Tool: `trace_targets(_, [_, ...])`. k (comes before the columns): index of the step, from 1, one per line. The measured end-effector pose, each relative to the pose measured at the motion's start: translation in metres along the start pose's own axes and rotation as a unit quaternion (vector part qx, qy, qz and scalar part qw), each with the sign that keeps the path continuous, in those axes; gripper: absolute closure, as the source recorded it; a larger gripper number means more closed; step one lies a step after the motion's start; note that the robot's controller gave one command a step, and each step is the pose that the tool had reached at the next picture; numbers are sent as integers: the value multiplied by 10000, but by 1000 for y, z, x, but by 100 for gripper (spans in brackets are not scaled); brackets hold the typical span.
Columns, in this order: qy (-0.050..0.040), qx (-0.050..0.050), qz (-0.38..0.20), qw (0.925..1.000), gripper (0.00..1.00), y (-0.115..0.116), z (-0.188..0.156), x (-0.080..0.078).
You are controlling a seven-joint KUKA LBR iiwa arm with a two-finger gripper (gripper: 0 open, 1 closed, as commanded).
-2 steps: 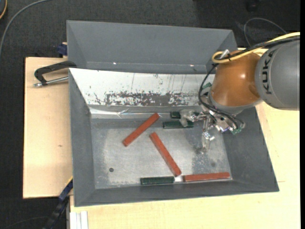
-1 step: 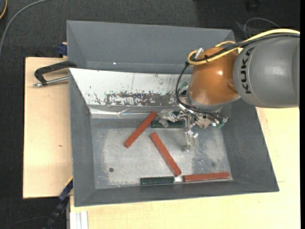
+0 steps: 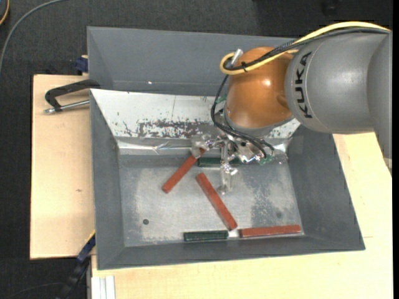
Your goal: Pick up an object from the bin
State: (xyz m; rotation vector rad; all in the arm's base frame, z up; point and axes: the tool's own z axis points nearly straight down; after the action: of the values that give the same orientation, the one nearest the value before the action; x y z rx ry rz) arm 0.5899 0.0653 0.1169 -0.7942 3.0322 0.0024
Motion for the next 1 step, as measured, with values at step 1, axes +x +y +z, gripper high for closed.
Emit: trace_targets(1, [31,-23,-1203,9927,0,64,47,-26])
